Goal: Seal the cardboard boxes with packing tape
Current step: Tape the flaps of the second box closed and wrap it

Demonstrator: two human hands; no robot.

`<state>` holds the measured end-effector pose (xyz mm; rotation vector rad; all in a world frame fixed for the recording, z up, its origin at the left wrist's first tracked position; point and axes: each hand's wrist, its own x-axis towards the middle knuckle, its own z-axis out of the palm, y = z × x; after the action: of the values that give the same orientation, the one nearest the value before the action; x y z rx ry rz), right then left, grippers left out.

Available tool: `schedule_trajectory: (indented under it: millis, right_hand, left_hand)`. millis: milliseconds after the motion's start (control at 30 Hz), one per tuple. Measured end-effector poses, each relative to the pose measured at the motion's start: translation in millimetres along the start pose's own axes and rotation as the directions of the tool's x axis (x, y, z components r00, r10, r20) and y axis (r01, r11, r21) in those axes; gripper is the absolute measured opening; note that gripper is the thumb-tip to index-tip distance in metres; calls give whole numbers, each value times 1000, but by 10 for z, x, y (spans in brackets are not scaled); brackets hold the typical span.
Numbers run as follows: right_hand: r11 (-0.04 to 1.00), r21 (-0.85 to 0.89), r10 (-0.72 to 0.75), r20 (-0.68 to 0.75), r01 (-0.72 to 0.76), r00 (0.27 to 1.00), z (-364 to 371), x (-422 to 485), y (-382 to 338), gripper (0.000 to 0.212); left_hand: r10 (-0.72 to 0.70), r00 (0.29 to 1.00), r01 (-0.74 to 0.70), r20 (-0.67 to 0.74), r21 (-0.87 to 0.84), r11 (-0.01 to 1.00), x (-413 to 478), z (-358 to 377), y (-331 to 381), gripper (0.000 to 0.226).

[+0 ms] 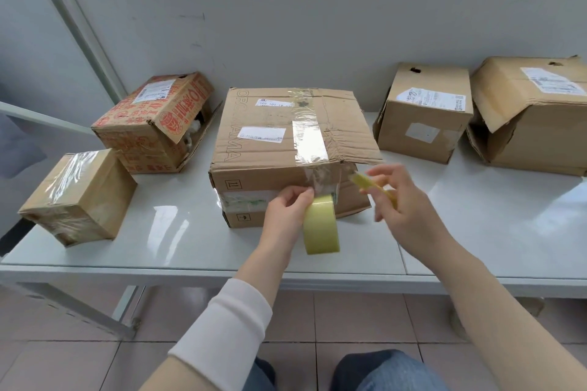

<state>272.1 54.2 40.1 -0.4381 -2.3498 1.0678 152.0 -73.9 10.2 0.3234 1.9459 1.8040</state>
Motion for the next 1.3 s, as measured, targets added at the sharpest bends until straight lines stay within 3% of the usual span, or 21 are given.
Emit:
schedule_trajectory:
  millis: [133, 267, 400, 567, 867, 1067, 1300]
  right_hand:
    - [874, -397, -320, -31, 282, 947, 156, 89, -110, 11]
    - [773, -521, -435, -21, 361, 900, 228, 166, -109, 26]
    - [741, -564, -456, -24, 365, 890, 250, 213, -119, 29]
    - [707, -582, -498, -8, 401, 867, 288, 278, -144, 11]
    - [703, -609, -502, -59, 367, 863, 157, 266, -101, 11]
    - [643, -645, -547, -9, 414, 837, 204, 311, -100, 12]
    - [684, -597, -526, -5, 419, 851, 216, 297, -16, 11]
  left_hand:
    - [43, 999, -43, -13, 9, 999, -30, 12, -21, 19]
    - [65, 997, -65, -33, -1, 998, -38, 28, -37, 20]
    - [65, 997, -66, -45, -8, 998, -28, 29, -39, 21]
    - [65, 996, -64, -60, 3, 998, -38, 41, -28, 21]
    - [51, 996, -49, -70, 23, 999, -34, 38, -19, 20]
    - [29, 995, -29, -94, -8, 1000, -36, 79, -22, 24]
    - [58, 994, -56, -92, 18, 998, -60, 59, -25, 28]
